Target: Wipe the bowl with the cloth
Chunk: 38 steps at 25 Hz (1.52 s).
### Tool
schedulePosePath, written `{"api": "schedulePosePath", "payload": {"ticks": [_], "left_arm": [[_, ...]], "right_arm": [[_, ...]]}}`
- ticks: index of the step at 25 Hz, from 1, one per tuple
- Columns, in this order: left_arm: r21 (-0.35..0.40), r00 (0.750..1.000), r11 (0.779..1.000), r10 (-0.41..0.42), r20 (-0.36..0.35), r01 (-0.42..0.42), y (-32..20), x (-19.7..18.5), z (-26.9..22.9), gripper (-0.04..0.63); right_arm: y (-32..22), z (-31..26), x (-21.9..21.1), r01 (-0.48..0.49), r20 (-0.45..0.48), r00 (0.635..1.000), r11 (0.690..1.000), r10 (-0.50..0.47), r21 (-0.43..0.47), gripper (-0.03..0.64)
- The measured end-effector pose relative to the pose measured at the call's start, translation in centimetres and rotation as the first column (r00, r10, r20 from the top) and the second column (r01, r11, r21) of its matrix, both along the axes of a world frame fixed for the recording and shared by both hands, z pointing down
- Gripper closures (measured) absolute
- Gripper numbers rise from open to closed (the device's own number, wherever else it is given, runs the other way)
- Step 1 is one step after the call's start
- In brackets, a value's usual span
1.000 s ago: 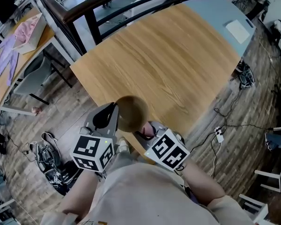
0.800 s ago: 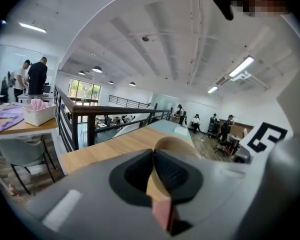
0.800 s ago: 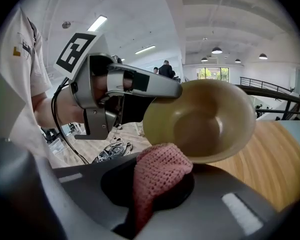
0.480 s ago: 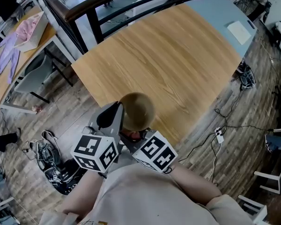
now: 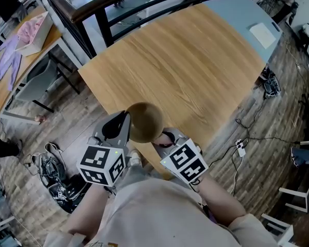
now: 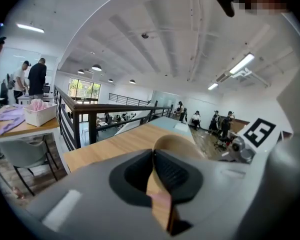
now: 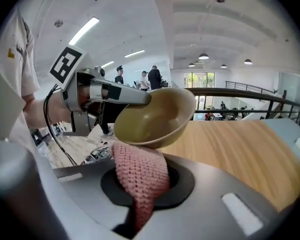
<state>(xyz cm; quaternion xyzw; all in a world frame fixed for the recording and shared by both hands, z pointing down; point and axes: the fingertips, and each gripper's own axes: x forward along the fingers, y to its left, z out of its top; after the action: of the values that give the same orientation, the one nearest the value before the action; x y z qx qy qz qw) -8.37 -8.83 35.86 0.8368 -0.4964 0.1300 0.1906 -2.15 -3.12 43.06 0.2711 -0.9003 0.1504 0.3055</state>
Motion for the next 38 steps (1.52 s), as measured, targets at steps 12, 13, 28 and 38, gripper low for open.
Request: {"api": "schedulePosePath", "payload": {"ticks": [12,13,28,38], "left_arm": [[-0.018,0.996,0.998,0.058,0.062,-0.057,0.7,0.0,0.5,0.581],[-0.022,0.995,0.997,0.070,0.077,-0.068,0.8,0.1,0.6,0.581],[-0.125,0.935,0.961,0.269,0.230,-0.246,3.3,2.0,4.7,0.580],[-0.152,0.929,0.954,0.288,0.231,-0.258,1.0,3.9,6.7,0.580]], "right_arm": [[-2.4,-1.5,3.4,-0.073,-0.064,0.995,0.993,0.079,0.092,0.601],[-2.6,-1.7,3.6,-0.078,-0.064,0.994,0.993,0.084,0.094,0.601],[-3.9,-1.9,2.8,-0.052,-0.065,0.996,0.995,0.057,0.080,0.601],[-5.9,-2.4,1.2,-0.064,0.026,0.998,0.996,0.063,0.062,0.600]]}}
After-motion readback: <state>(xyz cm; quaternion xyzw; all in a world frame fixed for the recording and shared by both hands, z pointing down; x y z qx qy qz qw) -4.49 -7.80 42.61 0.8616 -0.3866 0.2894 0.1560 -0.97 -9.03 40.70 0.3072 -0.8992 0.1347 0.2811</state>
